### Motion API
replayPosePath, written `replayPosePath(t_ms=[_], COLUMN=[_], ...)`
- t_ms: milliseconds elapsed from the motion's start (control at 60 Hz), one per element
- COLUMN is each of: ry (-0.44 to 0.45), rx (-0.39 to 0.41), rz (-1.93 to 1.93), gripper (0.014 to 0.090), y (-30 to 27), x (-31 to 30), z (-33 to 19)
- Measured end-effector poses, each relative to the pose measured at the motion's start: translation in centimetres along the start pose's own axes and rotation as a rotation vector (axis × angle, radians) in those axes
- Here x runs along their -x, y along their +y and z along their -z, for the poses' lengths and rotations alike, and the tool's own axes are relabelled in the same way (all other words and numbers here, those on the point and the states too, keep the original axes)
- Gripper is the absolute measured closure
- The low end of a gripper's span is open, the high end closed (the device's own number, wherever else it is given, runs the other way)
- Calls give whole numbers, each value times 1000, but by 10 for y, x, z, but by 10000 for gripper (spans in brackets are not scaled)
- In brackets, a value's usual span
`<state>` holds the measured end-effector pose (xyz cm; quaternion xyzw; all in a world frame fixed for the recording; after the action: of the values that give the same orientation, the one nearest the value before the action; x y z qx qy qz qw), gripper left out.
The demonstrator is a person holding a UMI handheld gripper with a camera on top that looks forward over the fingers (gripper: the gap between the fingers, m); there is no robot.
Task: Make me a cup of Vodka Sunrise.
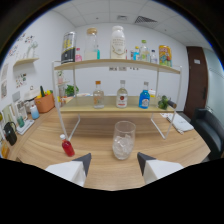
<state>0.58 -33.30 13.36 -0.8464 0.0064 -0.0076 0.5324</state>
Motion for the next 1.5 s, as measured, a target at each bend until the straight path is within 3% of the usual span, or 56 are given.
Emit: replayPosePath(t_ms=[167,400,417,433,467,667,833,917,983,1050,1100,1350,1500], ry=[35,73,74,76,77,59,43,32,10,11,2,28,58], rx=[-14,-143,-155,-165,-188,-292,-309,-296,-293,-299,-309,-307,-343], rz=[-11,-37,-38,-40,-45,-55,-40,-45,-49,-45,-40,-42,-12], gripper=[183,180,224,181,179,193,200,238,326,461,512,539,547], y=[-29,-155,-165,-175,-193,-279,-310,-315,-319,-324,-326,-325,-329], x=[-44,-116,-121,-126,-137,-181,-200,-203,-203,-207,-205,-206,-206], z=[13,26,25,25,23,-11,-56,-77,-90,-93,-95,-90,-59])
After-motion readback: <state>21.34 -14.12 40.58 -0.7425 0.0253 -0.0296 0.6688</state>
